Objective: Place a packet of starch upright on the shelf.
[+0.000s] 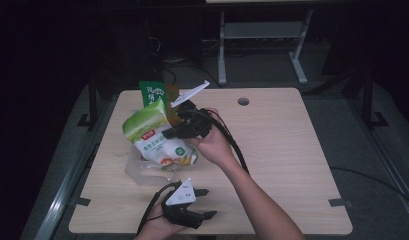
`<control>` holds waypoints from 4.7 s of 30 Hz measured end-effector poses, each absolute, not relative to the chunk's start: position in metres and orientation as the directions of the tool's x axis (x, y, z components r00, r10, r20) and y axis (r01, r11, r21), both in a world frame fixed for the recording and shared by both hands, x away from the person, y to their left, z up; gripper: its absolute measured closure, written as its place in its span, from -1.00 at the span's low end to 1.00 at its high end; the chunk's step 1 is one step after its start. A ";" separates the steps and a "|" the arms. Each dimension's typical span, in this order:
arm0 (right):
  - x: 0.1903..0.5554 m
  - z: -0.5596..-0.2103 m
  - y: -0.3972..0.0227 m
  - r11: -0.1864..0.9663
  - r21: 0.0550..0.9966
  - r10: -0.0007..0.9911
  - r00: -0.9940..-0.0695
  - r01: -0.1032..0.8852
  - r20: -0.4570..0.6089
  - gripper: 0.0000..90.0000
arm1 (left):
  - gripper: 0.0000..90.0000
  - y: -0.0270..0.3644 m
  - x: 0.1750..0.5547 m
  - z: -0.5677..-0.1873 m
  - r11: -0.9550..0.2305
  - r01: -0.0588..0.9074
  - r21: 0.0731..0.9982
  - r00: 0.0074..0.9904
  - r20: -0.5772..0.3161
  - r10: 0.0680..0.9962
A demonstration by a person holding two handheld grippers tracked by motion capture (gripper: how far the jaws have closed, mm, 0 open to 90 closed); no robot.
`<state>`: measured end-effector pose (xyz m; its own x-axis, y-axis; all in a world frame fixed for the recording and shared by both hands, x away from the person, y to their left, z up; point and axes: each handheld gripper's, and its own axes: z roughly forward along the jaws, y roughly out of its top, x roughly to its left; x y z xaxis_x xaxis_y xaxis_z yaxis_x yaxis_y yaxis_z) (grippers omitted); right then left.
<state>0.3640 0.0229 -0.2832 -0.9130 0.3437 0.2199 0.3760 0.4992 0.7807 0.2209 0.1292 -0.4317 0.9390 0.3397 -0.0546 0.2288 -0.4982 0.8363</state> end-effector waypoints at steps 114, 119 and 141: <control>0.372 -0.348 0.003 0.504 0.753 0.270 -0.905 0.424 0.329 0.36 | -0.26 0.145 0.234 -0.431 -0.489 0.269 0.830 0.909 -0.052 0.413; 0.373 -0.348 -0.010 0.499 0.744 0.289 -0.895 0.444 0.340 0.26 | -0.30 0.146 0.234 -0.431 -0.484 0.271 0.832 0.905 -0.050 0.422; 0.378 -0.361 -0.069 0.458 0.710 0.412 -0.835 0.535 0.364 0.08 | -0.33 0.150 0.237 -0.431 -0.467 0.296 0.833 0.889 -0.061 0.455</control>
<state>0.3784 -0.0688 -0.3613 -0.8353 0.4123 0.3637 0.5351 0.4582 0.7097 0.2370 0.1502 -0.4308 0.8886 0.4548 -0.0606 0.2957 -0.4668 0.8334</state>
